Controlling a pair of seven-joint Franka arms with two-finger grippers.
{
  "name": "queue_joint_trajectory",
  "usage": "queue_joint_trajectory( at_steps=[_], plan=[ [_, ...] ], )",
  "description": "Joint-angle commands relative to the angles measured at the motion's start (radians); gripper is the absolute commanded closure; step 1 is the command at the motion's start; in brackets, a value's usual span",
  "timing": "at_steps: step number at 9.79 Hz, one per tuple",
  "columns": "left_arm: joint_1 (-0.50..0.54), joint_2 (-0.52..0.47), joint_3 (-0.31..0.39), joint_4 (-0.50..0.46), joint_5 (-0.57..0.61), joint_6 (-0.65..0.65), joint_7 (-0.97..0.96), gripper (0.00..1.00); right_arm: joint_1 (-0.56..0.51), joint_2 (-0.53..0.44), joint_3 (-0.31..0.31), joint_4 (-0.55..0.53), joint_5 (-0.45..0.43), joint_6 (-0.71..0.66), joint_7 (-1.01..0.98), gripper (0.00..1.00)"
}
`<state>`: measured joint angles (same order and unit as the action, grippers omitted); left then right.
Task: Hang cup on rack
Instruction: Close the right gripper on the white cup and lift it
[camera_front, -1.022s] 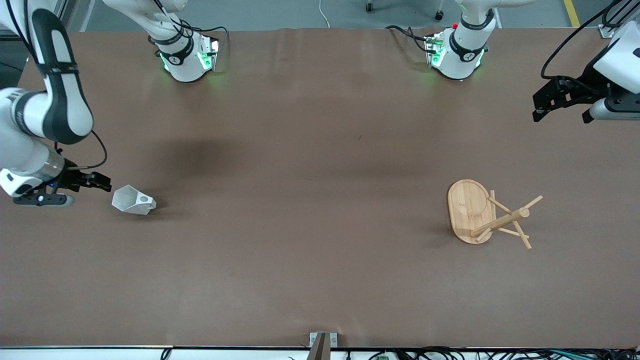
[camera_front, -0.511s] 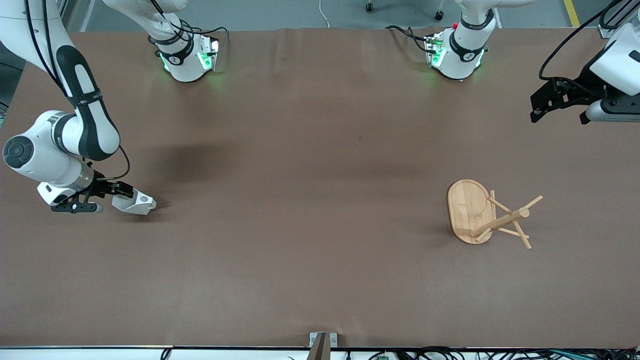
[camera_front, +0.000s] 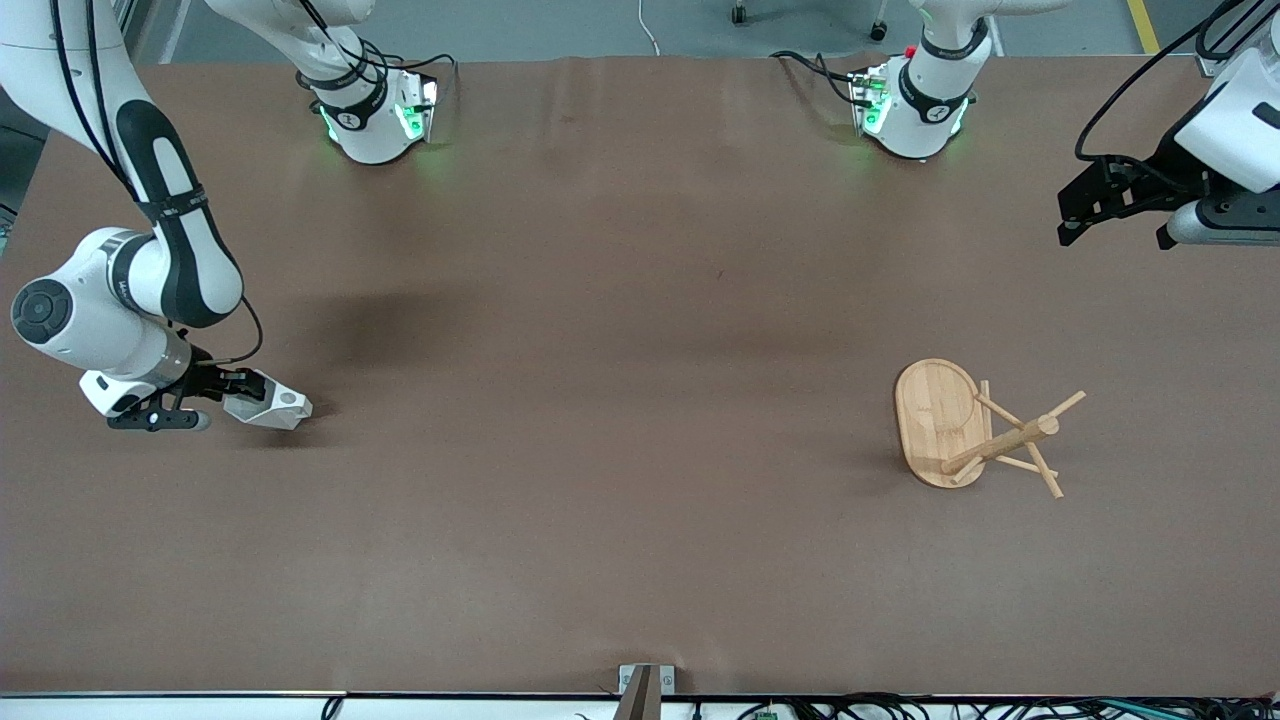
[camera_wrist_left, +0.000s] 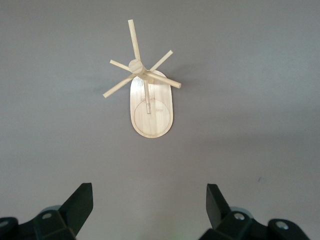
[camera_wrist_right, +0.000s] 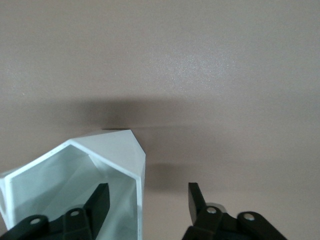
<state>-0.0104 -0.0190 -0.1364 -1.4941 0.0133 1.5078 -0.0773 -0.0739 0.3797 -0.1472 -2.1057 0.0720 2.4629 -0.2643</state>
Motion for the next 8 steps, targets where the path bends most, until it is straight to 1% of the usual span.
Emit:
queue_joint_trajectory(
  at_steps=[1,3,4,5,7,8],
  plan=[
    [-0.005,0.021,-0.002,0.0,0.0,-0.017,-0.004,0.0,-0.003,0.014,0.006,0.013,0.044,0.001,-0.018,0.52],
    [-0.005,0.022,-0.002,0.0,0.0,-0.017,-0.001,0.0,-0.003,0.03,0.006,0.027,0.065,0.002,-0.019,0.68],
    [-0.005,0.022,-0.002,0.0,-0.001,-0.017,0.005,0.0,-0.003,0.03,0.006,0.027,0.065,0.004,-0.021,0.88],
    [-0.005,0.022,-0.002,0.0,0.0,-0.017,0.007,0.0,-0.003,0.03,0.006,0.027,0.065,0.007,-0.021,0.99],
    [-0.006,0.022,-0.005,0.002,-0.003,-0.017,0.008,0.0,0.0,0.027,0.006,0.03,0.065,-0.004,-0.032,1.0],
    [-0.008,0.022,-0.023,0.002,-0.039,-0.015,0.001,0.0,0.002,0.01,0.006,0.038,0.065,-0.031,-0.045,1.0]
  ],
)
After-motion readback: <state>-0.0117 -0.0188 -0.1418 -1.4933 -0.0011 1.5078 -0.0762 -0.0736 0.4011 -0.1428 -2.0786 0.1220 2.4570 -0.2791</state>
